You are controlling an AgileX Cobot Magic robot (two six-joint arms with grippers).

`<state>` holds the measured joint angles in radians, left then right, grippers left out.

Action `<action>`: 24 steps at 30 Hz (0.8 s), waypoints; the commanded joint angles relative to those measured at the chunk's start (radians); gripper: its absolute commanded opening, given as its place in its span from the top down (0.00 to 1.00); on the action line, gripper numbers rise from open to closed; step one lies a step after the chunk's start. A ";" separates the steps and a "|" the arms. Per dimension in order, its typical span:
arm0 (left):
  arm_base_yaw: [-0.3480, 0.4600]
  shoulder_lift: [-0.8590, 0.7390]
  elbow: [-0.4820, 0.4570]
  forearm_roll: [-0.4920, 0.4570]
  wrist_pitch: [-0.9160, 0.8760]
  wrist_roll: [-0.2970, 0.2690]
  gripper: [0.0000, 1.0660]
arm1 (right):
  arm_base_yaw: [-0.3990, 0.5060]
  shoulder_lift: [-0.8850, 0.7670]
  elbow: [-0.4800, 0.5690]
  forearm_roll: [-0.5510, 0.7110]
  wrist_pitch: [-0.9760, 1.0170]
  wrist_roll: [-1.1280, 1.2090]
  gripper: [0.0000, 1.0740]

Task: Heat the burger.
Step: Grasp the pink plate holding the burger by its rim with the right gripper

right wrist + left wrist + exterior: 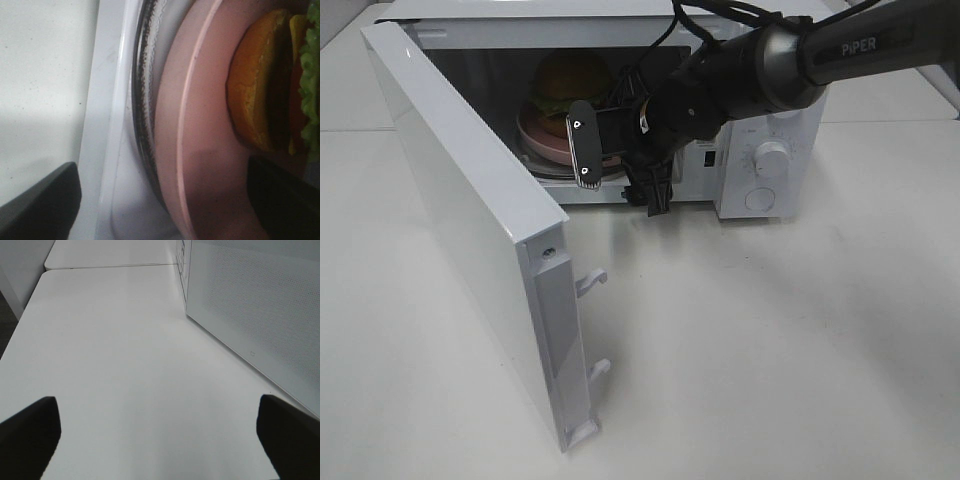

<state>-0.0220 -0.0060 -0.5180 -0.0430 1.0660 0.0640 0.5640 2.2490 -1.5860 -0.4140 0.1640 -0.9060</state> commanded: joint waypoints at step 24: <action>0.005 -0.013 0.000 0.003 0.006 -0.002 0.06 | -0.003 0.025 -0.021 0.000 -0.005 0.008 1.00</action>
<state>-0.0220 -0.0060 -0.5180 -0.0430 1.0660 0.0640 0.5680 2.2730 -1.6030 -0.4150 0.1570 -0.9090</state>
